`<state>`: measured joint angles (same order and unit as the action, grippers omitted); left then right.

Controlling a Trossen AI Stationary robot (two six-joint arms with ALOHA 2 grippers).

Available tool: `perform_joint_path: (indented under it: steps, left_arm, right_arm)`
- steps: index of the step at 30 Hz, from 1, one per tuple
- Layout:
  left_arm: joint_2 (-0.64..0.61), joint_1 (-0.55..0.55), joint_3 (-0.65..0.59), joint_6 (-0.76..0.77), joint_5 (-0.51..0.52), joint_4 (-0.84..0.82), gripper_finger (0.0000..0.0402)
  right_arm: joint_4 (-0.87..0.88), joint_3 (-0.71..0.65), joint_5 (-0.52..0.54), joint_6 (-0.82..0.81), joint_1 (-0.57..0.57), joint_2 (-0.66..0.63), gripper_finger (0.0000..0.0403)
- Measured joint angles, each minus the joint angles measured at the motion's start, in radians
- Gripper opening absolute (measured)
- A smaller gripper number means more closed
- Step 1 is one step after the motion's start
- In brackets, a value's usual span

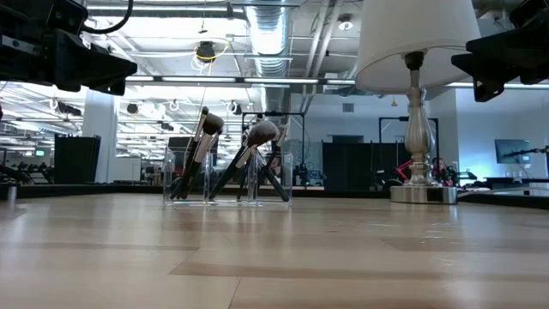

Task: Pick & Place Makeup Supplies
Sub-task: Return to Home Position

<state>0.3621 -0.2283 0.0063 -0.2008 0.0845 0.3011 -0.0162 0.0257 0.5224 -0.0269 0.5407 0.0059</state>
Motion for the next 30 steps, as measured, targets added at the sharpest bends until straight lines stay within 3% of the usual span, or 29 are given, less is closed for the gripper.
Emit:
perform_joint_path:
  steps: [30]
  left_arm:
    - [0.000, 0.000, 0.000, 0.000, 0.000, 0.014, 0.0044]
  right_arm:
    - [0.000, 0.000, 0.000, 0.000, 0.000, 0.000, 0.0134]
